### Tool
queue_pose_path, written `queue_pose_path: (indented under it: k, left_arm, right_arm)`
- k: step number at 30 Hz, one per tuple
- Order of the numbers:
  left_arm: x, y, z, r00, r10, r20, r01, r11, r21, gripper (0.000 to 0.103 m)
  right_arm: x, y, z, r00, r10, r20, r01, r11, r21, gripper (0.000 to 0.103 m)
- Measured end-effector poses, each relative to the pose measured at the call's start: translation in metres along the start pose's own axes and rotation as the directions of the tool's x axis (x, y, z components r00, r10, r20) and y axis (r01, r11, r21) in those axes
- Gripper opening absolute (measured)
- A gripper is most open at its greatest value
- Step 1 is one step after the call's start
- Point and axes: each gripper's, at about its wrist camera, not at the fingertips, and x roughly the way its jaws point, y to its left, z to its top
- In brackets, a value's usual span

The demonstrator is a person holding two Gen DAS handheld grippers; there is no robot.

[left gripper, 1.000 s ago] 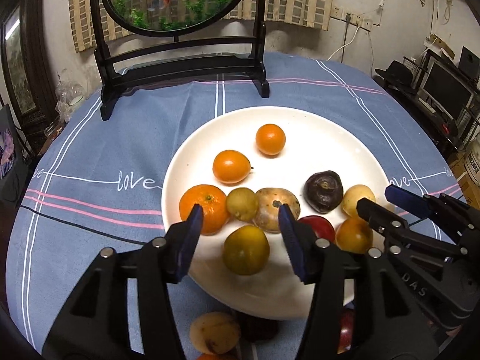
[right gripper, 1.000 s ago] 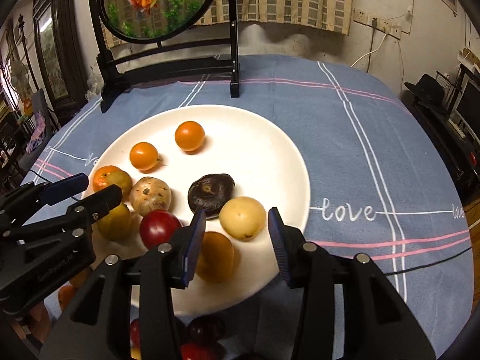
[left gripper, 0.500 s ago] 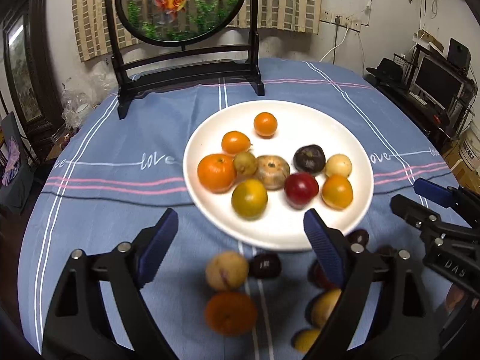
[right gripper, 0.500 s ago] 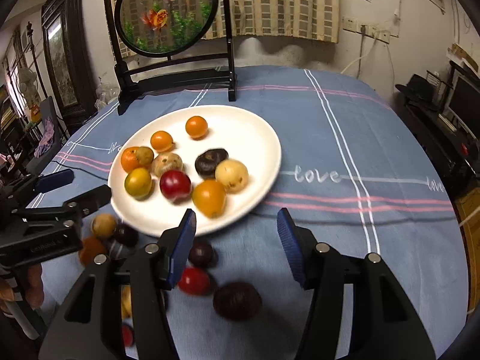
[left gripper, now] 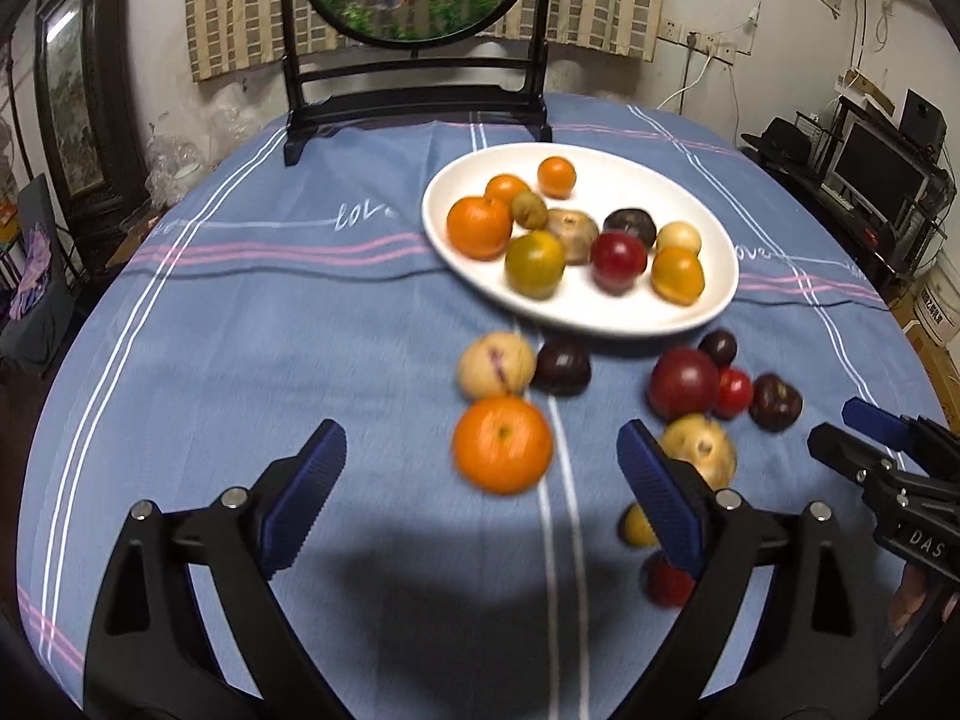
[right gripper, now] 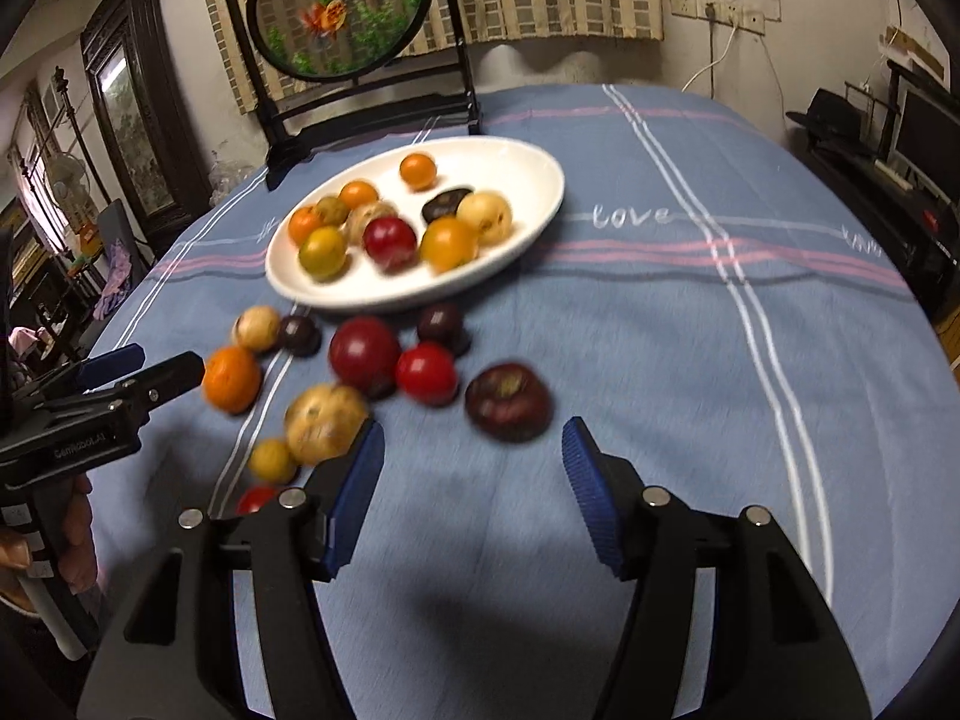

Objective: Organize fruits
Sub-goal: 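Withdraw both tools from the plate back toward the loose fruits, then grasp the red tomato with the right tool while the left tool grasps a mandarin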

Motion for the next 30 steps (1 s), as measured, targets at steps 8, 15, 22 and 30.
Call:
queue_pose_path:
  k: [8, 15, 22, 30]
  left_arm:
    - [-0.010, 0.010, -0.026, 1.000, 0.026, 0.011, -0.026, 1.000, 0.012, 0.095]
    - [-0.004, 0.028, -0.040, 0.999, 0.044, -0.007, -0.044, 0.999, -0.012, 0.095]
    - [0.005, 0.044, -0.046, 0.999, 0.001, -0.041, -0.004, 0.998, -0.060, 0.095]
    - [0.007, 0.041, -0.049, 0.998, -0.029, -0.048, 0.026, 0.998, -0.061, 0.095]
  right_arm:
    - [-0.004, 0.015, -0.031, 0.999, 0.034, -0.040, -0.035, 0.999, -0.027, 0.062]
    - [0.000, 0.040, -0.044, 0.995, 0.053, -0.079, -0.061, 0.992, -0.106, 0.062]
    - [0.008, 0.072, -0.043, 0.995, 0.047, -0.084, -0.062, 0.980, -0.187, 0.063]
    - [0.029, 0.104, -0.040, 0.994, 0.006, -0.112, -0.036, 0.960, -0.276, 0.051]
